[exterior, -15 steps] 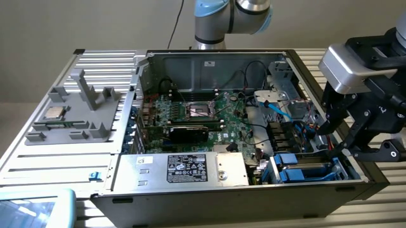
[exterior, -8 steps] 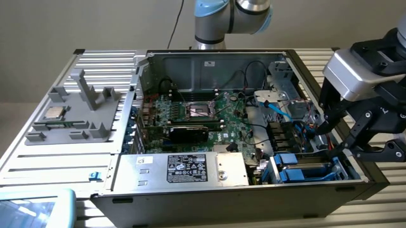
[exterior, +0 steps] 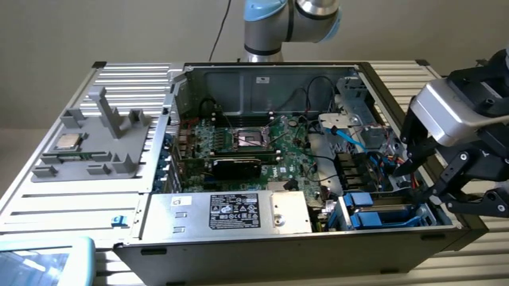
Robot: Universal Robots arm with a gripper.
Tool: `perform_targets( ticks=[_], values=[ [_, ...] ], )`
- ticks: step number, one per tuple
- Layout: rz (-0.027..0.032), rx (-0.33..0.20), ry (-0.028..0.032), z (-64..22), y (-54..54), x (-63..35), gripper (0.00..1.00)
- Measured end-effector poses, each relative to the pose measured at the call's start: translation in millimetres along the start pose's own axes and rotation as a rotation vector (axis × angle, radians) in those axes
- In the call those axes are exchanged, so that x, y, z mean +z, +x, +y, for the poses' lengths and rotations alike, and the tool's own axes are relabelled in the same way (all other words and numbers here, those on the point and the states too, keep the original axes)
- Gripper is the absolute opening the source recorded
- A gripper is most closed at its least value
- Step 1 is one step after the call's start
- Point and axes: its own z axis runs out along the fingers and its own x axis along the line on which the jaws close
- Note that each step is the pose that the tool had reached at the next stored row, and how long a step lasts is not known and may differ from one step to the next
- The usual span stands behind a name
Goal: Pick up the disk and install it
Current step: 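Insert the first disk wire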
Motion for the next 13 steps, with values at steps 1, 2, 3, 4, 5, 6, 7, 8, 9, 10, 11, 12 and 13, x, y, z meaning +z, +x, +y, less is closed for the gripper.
perform_targets(
  ticks=[1, 2, 3, 4, 5, 6, 7, 8, 9, 10, 11, 12, 13],
  values=[
    [-0.0009, -0.002, -0.0035, -0.6, 0.9, 1.4, 0.44],
    [-0.0013, -0.005, -0.0064, -1.7, 1.4, 2.7, 0.44],
    [-0.0013, -0.008, -0.0083, -3.3, 2.0, 4.0, 0.44],
    [-0.0015, -0.012, -0.0097, -5.4, 2.7, 5.9, 0.44],
    [-0.0017, -0.016, -0.0106, -7.1, 3.3, 7.3, 0.44],
    [-0.0018, -0.02, -0.0113, -9.0, 3.8, 8.6, 0.44],
    [-0.0018, -0.024, -0.0119, -10.7, 4.2, 9.2, 0.44],
    [-0.0037, -0.027, -0.0122, -11.7, 4.5, 9.7, 0.44],
    [-0.011, -0.03, -0.0111, -11.8, 4.7, 10.2, 0.44],
    [-0.0194, -0.032, -0.0099, -11.6, 5.2, 10.7, 0.44],
    [-0.024, -0.033, -0.0102, -11.5, 5.9, 11.1, 0.44],
    [-0.025, -0.033, -0.011, -11.4, 6.8, 11.0, 0.44],
    [-0.0286, -0.033, -0.0108, -11.2, 8.3, 11.4, 0.44]
  ],
)
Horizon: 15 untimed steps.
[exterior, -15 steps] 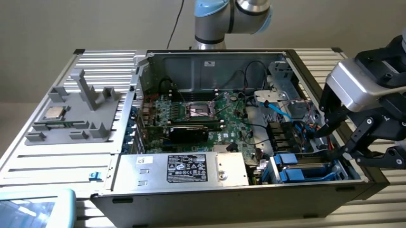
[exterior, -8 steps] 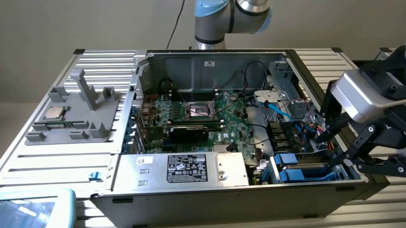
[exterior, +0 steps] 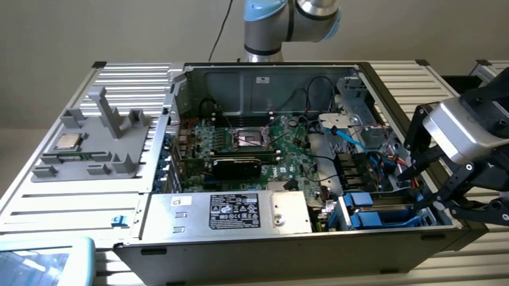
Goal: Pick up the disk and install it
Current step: 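Insert the first disk wire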
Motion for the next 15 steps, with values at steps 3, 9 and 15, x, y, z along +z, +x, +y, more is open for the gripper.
perform_targets(
  ticks=[3, 9, 15],
  values=[
    [-0.0131, -0.001, 0.0024, 0.4, 4.0, 2.7, 0.44],
    [-0.063, -0.003, 0.0115, -1.1, 9.1, 5.6, 0.44],
    [-0.1004, -0.004, 0.0153, -0.4, 16.7, 9.3, 0.44]
  ],
)
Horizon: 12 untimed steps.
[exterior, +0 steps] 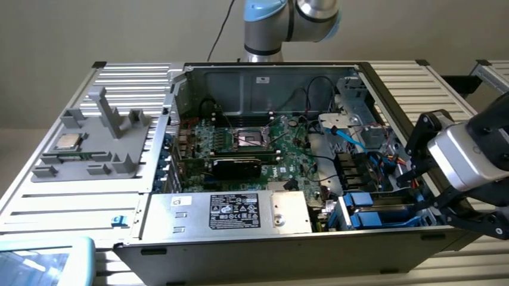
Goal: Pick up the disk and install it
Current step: 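Insert the first disk wire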
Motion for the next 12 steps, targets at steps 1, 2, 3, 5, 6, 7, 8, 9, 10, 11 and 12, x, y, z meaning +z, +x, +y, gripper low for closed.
perform_targets(
  ticks=[1, 2, 3, 5, 6, 7, 8, 9, 10, 11, 12],
  values=[
    [-0.0077, 0.0, 0.001, 0.0, 0.9, 0.4, 0.44],
    [-0.0173, -0.001, 0.0024, 0.1, 1.7, 0.7, 0.44],
    [-0.0277, -0.001, 0.0039, 0.1, 2.2, 1.0, 0.44],
    [-0.0445, -0.001, 0.0063, 0.2, 3.6, 2.0, 0.44],
    [-0.049, -0.002, 0.0067, 0.4, 4.3, 2.9, 0.44],
    [-0.052, -0.002, 0.006, 0.4, 4.9, 3.4, 0.44],
    [-0.0524, -0.001, 0.0049, 0.4, 5.0, 3.5, 0.44],
    [-0.0524, -0.001, 0.0049, 0.4, 5.0, 3.5, 0.44],
    [-0.0525, -0.001, 0.0049, 0.4, 5.0, 3.5, 0.44],
    [-0.0524, -0.001, 0.0049, 0.4, 5.0, 3.5, 0.44],
    [-0.0531, -0.001, 0.0051, 0.5, 5.3, 3.5, 0.44]
  ],
)
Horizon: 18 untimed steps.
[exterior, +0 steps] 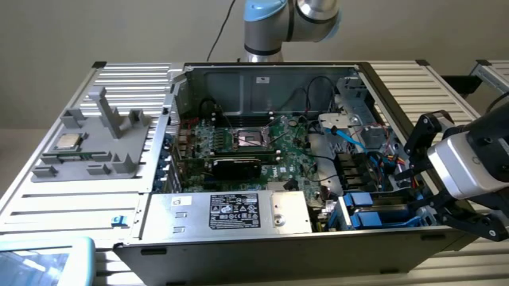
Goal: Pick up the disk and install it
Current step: 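Insert the first disk wire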
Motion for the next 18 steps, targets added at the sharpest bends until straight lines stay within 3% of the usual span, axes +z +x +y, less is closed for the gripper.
perform_targets(
  ticks=[3, 7, 10, 18],
  values=[
    [-0.0136, -0.001, 0.0029, 0.7, 3.0, -0.8, 0.44],
    [-0.0139, -0.001, 0.003, 0.4, 4.3, 1.3, 0.44],
    [-0.0185, -0.002, 0.0029, -2.6, 6.9, 4.1, 0.44],
    [-0.0464, -0.026, -0.0033, -7.7, 10.3, 9.5, 0.44]
  ],
)
